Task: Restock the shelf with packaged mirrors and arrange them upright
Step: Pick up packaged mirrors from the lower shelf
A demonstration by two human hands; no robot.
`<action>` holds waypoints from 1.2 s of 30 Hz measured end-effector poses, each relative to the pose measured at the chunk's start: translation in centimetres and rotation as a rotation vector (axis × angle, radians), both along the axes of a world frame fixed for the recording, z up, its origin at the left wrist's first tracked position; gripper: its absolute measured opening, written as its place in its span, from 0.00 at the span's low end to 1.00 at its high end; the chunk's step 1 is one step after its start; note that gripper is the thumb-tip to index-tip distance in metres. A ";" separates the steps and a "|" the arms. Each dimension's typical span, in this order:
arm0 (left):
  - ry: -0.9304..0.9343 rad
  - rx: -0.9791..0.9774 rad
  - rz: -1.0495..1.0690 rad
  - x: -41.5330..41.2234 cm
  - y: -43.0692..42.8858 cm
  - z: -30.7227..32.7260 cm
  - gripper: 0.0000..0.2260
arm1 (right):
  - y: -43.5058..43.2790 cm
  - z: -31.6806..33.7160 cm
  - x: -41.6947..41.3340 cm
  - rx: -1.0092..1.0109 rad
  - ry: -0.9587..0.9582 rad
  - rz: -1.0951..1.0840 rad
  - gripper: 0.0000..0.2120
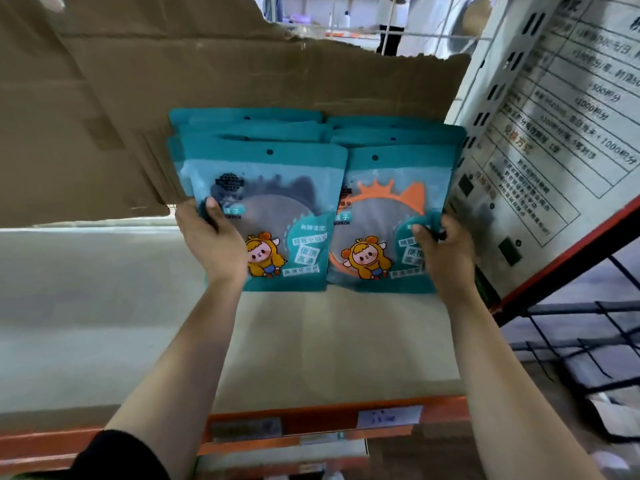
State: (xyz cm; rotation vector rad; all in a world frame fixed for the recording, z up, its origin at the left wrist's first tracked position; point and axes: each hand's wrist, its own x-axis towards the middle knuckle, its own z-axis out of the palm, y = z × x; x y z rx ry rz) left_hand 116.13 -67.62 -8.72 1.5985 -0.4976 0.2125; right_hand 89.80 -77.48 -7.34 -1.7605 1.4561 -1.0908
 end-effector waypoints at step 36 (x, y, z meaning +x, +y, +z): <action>-0.447 1.003 -0.386 -4.0 1.2 -1.6 0.27 | 3.3 -1.7 5.1 -0.137 0.250 -0.119 0.20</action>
